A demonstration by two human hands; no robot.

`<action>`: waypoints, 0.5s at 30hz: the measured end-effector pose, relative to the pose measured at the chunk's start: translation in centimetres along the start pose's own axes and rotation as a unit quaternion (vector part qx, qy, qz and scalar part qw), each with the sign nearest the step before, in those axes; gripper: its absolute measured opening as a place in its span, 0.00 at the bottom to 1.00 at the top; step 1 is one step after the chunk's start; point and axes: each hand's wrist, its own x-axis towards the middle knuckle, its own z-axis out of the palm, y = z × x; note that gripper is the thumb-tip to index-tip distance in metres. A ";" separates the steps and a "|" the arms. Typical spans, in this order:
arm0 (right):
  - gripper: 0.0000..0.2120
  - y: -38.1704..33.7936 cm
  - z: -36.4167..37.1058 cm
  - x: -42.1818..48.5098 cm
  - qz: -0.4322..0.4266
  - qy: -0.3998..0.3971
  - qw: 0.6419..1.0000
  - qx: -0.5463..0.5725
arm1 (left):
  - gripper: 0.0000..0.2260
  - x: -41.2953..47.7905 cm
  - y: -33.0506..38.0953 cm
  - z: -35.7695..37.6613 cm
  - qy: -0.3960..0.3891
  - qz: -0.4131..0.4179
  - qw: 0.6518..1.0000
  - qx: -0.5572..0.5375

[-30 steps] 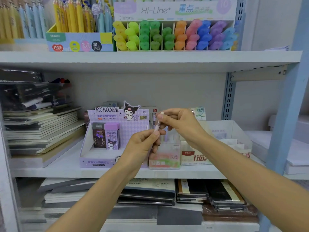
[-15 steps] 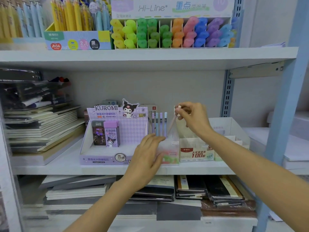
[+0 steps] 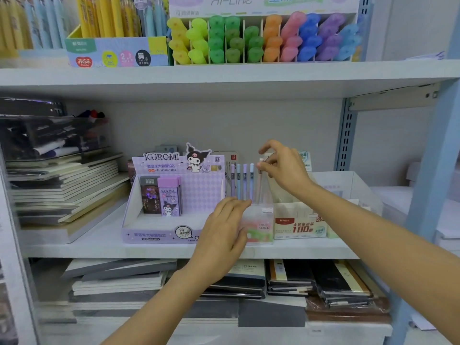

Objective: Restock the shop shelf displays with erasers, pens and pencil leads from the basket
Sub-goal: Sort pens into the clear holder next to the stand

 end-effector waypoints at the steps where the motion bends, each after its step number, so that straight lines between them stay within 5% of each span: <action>1: 0.07 0.0 0.3 0.1 0.001 0.013 1.000 -0.005 | 0.21 0.0 0.0 0.0 0.000 0.000 1.000 0.001; 5: 0.06 0.5 1.4 0.3 0.008 0.040 0.997 -0.066 | 0.22 -0.1 -0.1 0.0 -0.004 0.001 1.000 0.006; 10: 0.13 0.5 1.3 0.2 0.035 -0.038 0.993 -0.102 | 0.24 0.0 0.2 -0.1 -0.025 -0.002 0.999 0.020; 13: 0.19 -0.1 0.2 -2.1 0.021 -0.016 0.998 -0.052 | 0.24 -0.4 0.8 -0.3 -0.011 -0.009 0.999 0.046; 15: 0.14 -1.3 -0.8 -4.8 -0.019 0.046 0.998 0.028 | 0.23 -1.5 1.6 -0.1 0.044 -0.004 0.997 0.057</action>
